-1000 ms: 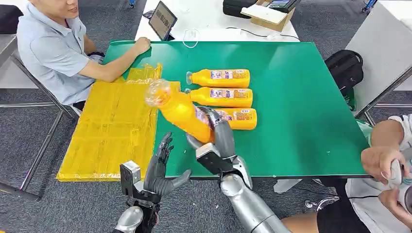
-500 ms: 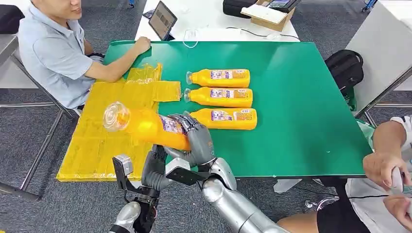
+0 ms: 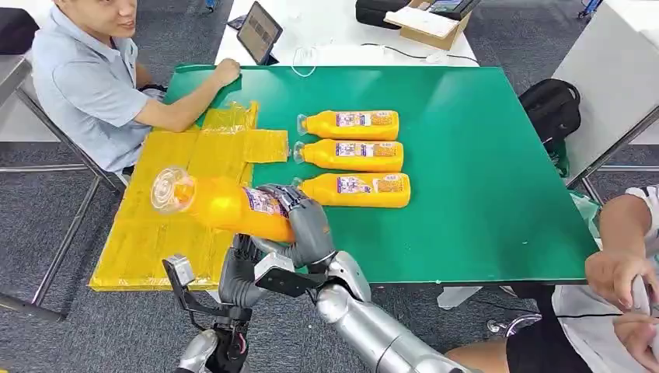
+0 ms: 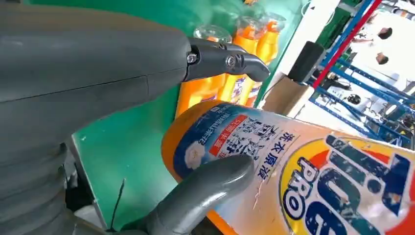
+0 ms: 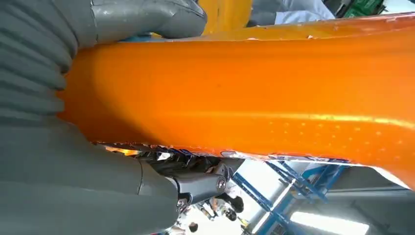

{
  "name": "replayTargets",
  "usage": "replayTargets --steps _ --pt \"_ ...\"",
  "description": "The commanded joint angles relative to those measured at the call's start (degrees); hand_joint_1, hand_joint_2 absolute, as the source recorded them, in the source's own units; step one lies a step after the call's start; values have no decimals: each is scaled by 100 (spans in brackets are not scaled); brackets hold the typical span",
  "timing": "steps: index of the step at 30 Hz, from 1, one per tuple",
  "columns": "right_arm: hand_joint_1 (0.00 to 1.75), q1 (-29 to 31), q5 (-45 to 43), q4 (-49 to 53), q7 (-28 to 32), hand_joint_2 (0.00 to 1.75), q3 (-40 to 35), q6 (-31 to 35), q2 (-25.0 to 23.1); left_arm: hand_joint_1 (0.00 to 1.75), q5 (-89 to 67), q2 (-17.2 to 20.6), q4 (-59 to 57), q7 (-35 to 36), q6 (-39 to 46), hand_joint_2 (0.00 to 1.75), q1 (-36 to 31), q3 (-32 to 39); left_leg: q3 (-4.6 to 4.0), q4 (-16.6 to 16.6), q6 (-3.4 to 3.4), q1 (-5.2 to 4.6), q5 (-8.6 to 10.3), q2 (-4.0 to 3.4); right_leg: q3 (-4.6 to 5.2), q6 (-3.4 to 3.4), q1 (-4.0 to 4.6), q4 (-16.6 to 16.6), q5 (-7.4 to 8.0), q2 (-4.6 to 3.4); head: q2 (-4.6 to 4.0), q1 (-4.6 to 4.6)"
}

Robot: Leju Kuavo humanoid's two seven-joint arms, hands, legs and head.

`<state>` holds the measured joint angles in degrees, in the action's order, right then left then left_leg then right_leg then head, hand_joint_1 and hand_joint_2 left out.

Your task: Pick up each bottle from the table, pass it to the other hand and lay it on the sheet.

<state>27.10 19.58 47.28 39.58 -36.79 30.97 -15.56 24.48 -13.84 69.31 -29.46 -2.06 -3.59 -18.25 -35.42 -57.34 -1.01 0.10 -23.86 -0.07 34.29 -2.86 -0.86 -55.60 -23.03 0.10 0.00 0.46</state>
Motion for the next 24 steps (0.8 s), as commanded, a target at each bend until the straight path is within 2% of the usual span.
replayTargets --steps 1,11,15,20,24 --pt "175 -356 17 -495 42 175 -752 -138 7 0 481 -88 -25 47 -181 175 -590 422 20 5 5 8 -4 18 -27 9 9 8 -8 18 0 0" --pt "175 -388 -38 -517 42 175 -783 -105 47 0 472 -74 38 -22 -42 175 -568 494 22 4 7 9 -4 28 -31 12 10 7 -12 28 0 0" --pt "175 -477 -66 -369 42 175 -804 31 142 0 -387 -14 -54 -542 1194 175 -668 476 20 8 6 8 -1 28 -30 10 9 11 -9 28 0 2" --pt "175 -494 -126 -66 42 175 -559 186 336 0 -888 279 -222 -552 972 175 -702 172 33 7 8 11 -6 34 -45 14 11 10 -16 33 0 0" --pt "175 -460 -181 115 42 175 -90 56 467 0 -1486 308 -505 -616 1176 175 -724 198 17 8 6 6 3 34 -26 9 6 12 -7 34 0 0"
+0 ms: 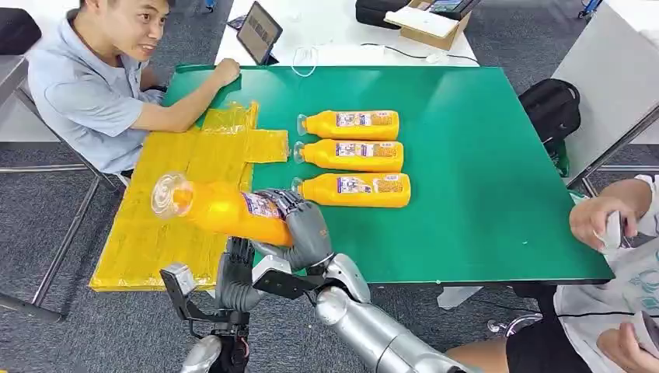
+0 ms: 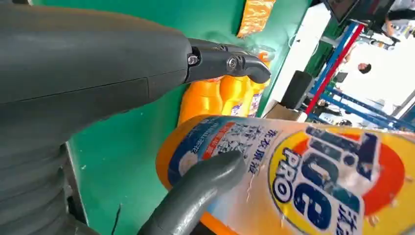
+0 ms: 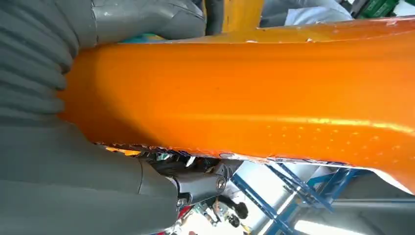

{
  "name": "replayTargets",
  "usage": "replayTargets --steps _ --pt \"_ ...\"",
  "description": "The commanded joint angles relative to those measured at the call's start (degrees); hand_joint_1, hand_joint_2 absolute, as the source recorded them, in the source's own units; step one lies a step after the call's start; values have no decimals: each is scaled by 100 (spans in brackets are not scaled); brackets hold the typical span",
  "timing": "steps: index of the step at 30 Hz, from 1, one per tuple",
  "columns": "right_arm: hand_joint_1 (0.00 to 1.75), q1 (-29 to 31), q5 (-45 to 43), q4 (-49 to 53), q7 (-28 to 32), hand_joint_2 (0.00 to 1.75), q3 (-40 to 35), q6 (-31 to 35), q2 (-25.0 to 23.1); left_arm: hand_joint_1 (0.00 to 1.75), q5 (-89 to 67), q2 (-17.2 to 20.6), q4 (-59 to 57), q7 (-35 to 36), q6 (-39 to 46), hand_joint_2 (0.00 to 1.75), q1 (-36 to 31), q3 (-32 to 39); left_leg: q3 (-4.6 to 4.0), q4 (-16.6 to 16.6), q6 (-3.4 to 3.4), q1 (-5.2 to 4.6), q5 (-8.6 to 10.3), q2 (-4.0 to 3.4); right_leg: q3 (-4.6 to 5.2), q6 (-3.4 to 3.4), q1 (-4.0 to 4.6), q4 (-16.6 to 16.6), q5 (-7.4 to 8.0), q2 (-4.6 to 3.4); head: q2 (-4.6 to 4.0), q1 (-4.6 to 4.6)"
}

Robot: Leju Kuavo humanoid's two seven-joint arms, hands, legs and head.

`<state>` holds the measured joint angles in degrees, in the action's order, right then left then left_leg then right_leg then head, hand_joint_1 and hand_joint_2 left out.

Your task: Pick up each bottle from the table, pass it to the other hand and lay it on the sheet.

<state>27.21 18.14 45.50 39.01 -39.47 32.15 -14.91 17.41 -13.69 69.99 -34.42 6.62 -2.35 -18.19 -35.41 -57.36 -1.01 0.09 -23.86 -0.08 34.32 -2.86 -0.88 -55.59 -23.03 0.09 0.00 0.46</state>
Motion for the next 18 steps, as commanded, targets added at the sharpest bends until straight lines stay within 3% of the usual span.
replayTargets --steps 1,6,9,12,18 --pt "175 -494 -43 382 99 175 265 -6 402 0 -1055 321 -607 -190 498 175 -872 139 26 10 7 8 1 42 -40 12 8 10 -12 41 0 -2" --pt "175 -478 -47 436 99 175 352 -47 432 0 -1145 306 -636 -209 554 175 -881 157 15 7 5 6 1 26 -26 9 6 6 -7 25 0 -2" --pt "175 -474 -178 658 99 175 650 -23 469 0 -2035 309 -730 -341 1397 175 -929 84 28 6 8 7 -6 21 -39 13 8 6 -12 20 0 0" --pt "175 -463 -103 788 99 175 946 -276 485 0 -1772 263 -688 -261 888 175 -899 197 13 4 5 3 -2 15 -22 9 5 0 -6 12 0 0" --pt "175 -519 -90 1158 99 175 720 -89 672 0 -1783 299 -1497 -77 498 175 -1224 263 50 -3 9 6 -23 25 -61 19 8 -8 -26 13 0 2"
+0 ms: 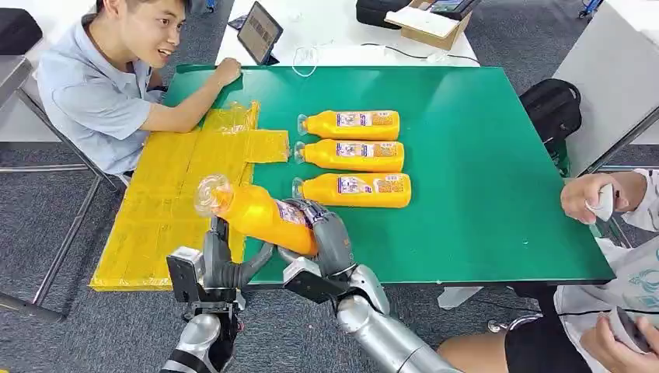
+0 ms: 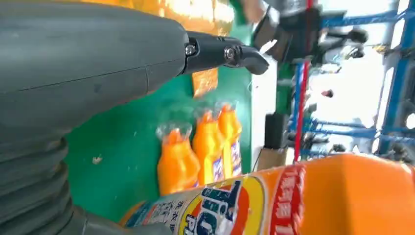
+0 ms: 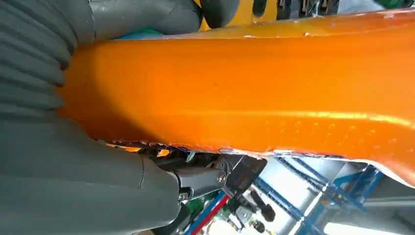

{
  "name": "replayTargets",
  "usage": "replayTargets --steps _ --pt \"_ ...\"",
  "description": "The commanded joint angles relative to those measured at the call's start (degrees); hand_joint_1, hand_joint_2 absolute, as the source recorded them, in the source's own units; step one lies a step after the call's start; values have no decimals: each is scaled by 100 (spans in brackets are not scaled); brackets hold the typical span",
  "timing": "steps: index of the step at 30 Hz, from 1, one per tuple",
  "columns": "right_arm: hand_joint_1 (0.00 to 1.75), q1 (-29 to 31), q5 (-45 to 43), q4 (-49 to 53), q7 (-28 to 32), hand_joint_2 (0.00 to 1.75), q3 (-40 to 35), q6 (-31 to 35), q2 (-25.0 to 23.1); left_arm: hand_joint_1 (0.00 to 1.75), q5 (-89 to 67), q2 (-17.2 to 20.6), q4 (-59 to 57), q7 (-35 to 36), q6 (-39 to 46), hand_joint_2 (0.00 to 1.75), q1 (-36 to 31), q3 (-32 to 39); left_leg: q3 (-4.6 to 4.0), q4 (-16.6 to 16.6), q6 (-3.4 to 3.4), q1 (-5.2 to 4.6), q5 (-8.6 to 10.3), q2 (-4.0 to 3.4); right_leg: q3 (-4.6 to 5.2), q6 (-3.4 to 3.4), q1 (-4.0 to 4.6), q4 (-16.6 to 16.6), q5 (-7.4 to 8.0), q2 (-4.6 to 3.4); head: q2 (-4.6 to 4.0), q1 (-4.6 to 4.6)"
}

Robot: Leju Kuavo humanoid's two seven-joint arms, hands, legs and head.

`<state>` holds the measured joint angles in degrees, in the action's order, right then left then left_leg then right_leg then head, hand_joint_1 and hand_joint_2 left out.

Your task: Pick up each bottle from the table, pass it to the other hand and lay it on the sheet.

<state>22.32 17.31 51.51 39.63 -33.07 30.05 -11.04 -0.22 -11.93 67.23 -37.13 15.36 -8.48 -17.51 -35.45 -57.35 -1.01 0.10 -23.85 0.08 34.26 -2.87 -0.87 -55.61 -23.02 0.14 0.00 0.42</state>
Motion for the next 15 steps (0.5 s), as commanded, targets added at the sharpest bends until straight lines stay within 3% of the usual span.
replayTargets --steps 1,3,6,13,15 --pt "175 -25 -39 597 37 175 79 145 311 0 -160 146 -1303 142 -322 175 -643 158 55 2 10 8 -20 14 -61 20 9 3 -24 14 0 4" --pt "175 -5 -126 674 37 175 192 151 359 0 -980 228 -1400 -66 380 175 -646 -25 40 2 8 4 -13 8 -44 15 5 2 -16 10 0 6" --pt "175 -53 -226 772 37 175 361 93 399 0 -795 206 -1178 -117 -152 175 -526 11 24 5 5 1 -6 12 -27 9 1 4 -10 12 0 4" --pt "175 -53 -226 772 37 175 361 93 399 0 -795 206 -1178 -117 -152 175 -526 11 18 4 4 2 -6 1 -19 8 2 3 -6 2 0 4" --pt "175 -113 -227 694 37 175 380 -24 345 0 -444 203 -861 -62 -832 175 -400 5 18 4 4 1 -5 3 -18 8 1 2 -7 4 0 4"
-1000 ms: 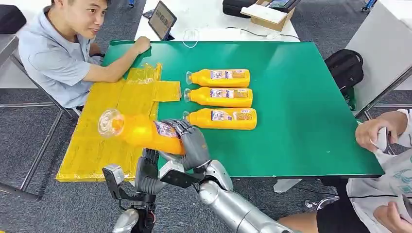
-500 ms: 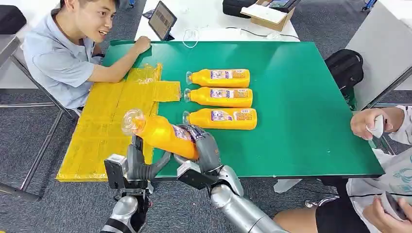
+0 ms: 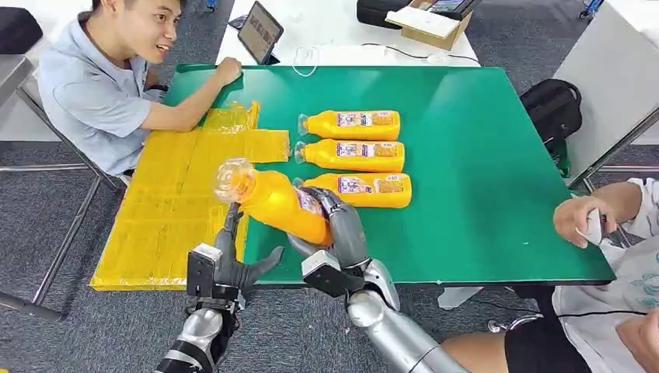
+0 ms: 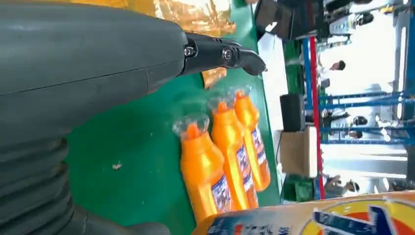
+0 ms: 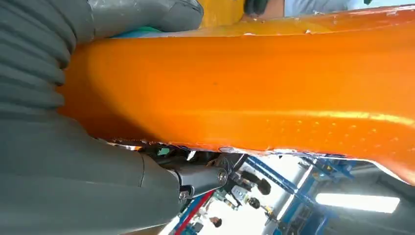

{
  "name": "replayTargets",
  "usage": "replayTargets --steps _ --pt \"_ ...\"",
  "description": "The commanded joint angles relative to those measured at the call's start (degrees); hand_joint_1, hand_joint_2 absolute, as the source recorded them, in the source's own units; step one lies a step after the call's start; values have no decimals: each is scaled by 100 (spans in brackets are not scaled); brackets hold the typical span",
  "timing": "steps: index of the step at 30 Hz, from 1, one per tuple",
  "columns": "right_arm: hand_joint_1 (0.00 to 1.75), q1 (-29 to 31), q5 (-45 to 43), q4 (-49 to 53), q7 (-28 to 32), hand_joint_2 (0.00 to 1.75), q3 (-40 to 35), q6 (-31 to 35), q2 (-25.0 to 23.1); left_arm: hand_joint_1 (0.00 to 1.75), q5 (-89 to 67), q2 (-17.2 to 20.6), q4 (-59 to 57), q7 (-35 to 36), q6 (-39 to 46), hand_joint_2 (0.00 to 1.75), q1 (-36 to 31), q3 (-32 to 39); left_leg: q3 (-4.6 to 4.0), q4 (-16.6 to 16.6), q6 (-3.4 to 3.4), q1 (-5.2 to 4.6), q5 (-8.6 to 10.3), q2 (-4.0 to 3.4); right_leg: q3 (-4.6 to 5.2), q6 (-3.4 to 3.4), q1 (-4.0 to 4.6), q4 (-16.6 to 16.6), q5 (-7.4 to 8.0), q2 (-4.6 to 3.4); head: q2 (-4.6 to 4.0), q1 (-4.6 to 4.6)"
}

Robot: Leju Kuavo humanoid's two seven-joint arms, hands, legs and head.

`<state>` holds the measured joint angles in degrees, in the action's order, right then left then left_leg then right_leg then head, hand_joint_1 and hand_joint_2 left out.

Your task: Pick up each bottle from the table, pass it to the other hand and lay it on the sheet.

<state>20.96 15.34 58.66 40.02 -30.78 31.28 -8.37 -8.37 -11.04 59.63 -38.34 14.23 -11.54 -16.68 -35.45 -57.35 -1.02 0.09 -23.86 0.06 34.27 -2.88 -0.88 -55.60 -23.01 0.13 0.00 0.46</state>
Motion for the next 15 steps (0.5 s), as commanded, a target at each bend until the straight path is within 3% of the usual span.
replayTargets --steps 1,8,15 --pt "175 6 -20 -64 -2 175 121 -202 53 0 510 108 17 67 -957 175 -43 -80 14 3 4 1 -4 5 -14 7 2 2 -6 5 0 0" --pt "175 -152 -67 -247 -2 175 -234 3 103 0 898 174 888 198 -1531 175 375 -129 10 4 3 2 -4 -4 -10 6 3 3 -3 -3 0 -2" --pt "175 -216 -81 -254 -2 175 -160 74 190 0 1302 167 860 358 -1838 175 425 18 24 3 6 3 -10 -3 -25 11 4 2 -9 -2 0 -2"
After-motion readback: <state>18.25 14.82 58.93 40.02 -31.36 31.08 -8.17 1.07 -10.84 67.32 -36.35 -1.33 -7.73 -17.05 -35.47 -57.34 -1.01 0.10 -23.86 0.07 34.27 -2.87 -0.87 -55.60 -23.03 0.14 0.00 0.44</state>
